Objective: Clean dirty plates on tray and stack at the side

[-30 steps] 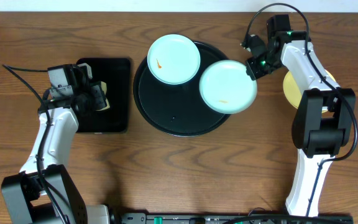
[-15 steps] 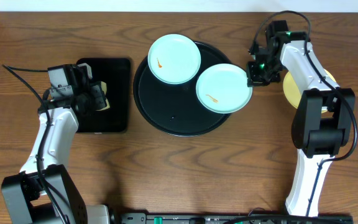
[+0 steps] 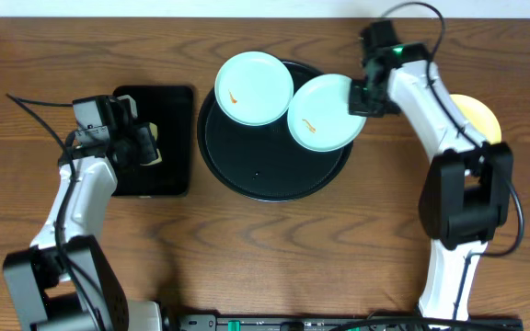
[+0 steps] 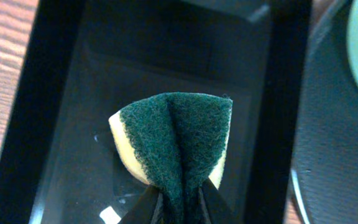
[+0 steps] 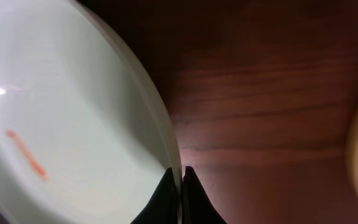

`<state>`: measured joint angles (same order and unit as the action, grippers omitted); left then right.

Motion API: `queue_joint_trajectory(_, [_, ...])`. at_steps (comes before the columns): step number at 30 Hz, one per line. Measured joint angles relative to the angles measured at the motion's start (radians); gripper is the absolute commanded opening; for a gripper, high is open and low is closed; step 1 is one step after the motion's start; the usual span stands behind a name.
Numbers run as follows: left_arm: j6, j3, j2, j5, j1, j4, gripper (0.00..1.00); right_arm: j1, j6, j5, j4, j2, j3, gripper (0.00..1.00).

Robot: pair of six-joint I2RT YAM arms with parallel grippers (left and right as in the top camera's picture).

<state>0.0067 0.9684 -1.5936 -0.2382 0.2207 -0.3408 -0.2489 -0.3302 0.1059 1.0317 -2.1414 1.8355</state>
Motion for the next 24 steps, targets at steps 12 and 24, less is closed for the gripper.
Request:
queue_joint_trajectory(12, [0.027, -0.013, -0.125, 0.01, 0.0, 0.063, 0.15, -0.151, -0.092, 0.264, 0.054, 0.066, 0.0, 0.01])
queue_joint_trajectory(24, [0.028, -0.027, -0.133, 0.009, 0.0, 0.114, 0.14, -0.141, -0.159, 0.309, 0.101, 0.066, -0.001, 0.01])
